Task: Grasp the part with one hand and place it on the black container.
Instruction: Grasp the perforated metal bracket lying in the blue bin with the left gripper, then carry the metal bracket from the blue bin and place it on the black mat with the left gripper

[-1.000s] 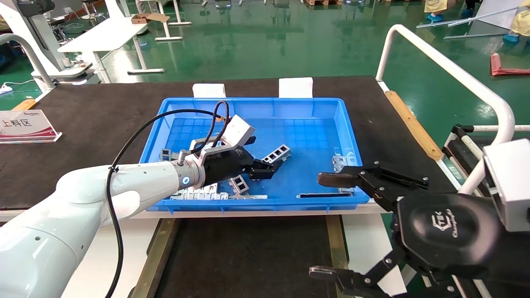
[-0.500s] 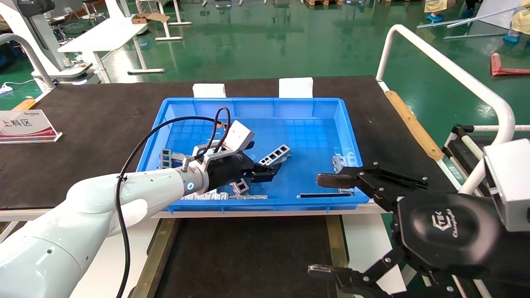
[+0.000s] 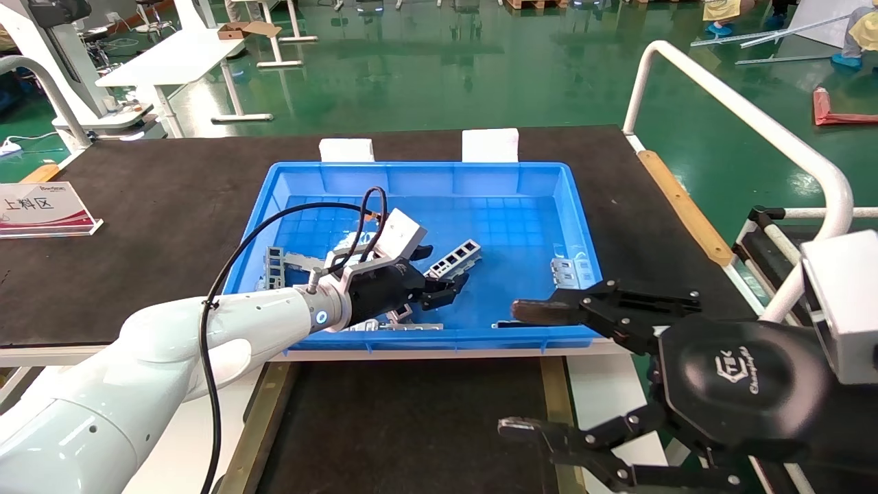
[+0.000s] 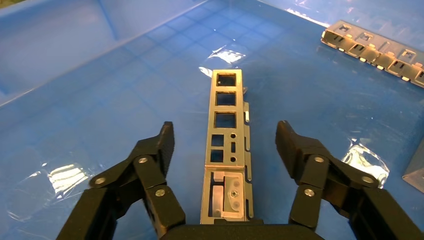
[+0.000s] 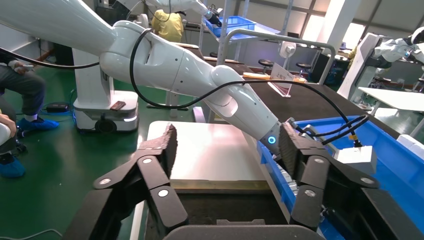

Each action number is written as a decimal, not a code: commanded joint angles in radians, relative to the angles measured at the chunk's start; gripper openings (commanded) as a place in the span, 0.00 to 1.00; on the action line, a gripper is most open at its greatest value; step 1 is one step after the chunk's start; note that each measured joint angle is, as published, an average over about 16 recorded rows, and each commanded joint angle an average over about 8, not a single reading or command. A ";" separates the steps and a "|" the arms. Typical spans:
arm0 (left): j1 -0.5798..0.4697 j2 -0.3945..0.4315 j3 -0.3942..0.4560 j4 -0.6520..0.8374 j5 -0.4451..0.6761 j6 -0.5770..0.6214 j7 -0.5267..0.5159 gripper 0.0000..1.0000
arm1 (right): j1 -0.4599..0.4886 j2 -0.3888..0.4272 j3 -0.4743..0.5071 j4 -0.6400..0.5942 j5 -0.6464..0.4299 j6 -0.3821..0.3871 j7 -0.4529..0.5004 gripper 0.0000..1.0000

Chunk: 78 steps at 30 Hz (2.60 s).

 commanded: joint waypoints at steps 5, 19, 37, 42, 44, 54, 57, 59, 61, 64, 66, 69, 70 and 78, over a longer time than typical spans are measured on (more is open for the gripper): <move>-0.001 -0.002 0.032 0.011 -0.039 -0.009 0.007 0.00 | 0.000 0.000 0.000 0.000 0.000 0.000 0.000 0.00; -0.003 -0.004 0.072 0.021 -0.130 -0.008 0.052 0.00 | 0.000 0.000 -0.001 0.000 0.000 0.000 0.000 0.00; -0.041 -0.084 0.002 0.006 -0.286 0.287 0.247 0.00 | 0.000 0.001 -0.001 0.000 0.001 0.001 -0.001 0.00; -0.015 -0.143 -0.021 -0.050 -0.323 0.413 0.290 0.00 | 0.000 0.001 -0.002 0.000 0.001 0.001 -0.001 0.00; 0.002 -0.169 -0.025 -0.084 -0.333 0.453 0.293 0.00 | 0.000 0.001 -0.002 0.000 0.001 0.001 -0.001 0.00; 0.152 -0.331 -0.025 -0.406 -0.371 0.520 0.220 0.00 | 0.000 0.001 -0.002 0.000 0.001 0.001 -0.001 0.00; 0.223 -0.391 -0.022 -0.548 -0.381 0.482 0.183 0.00 | 0.000 0.001 -0.002 0.000 0.001 0.001 -0.001 0.00; 0.277 -0.432 -0.020 -0.642 -0.387 0.440 0.154 0.00 | 0.001 0.001 -0.002 0.000 0.001 0.001 -0.001 0.00; 0.331 -0.470 -0.016 -0.727 -0.393 0.389 0.124 0.00 | 0.001 0.001 -0.002 0.000 0.002 0.001 -0.001 0.00; 0.414 -0.520 -0.007 -0.835 -0.406 0.300 0.069 0.00 | 0.001 0.001 -0.002 0.000 0.002 0.001 -0.001 0.00; 0.470 -0.546 0.002 -0.893 -0.418 0.235 0.027 0.00 | 0.001 0.001 -0.002 0.000 0.002 0.001 -0.001 0.00; 0.551 -0.571 0.017 -0.955 -0.436 0.142 -0.024 0.00 | 0.001 0.001 -0.002 0.000 0.002 0.001 -0.001 0.00; 0.576 -0.575 0.022 -0.968 -0.442 0.112 -0.038 0.00 | 0.001 0.001 -0.003 0.000 0.002 0.001 -0.001 0.00; 0.718 -0.541 0.047 -0.984 -0.473 -0.097 -0.092 0.00 | 0.001 0.001 -0.003 0.000 0.002 0.001 -0.001 0.00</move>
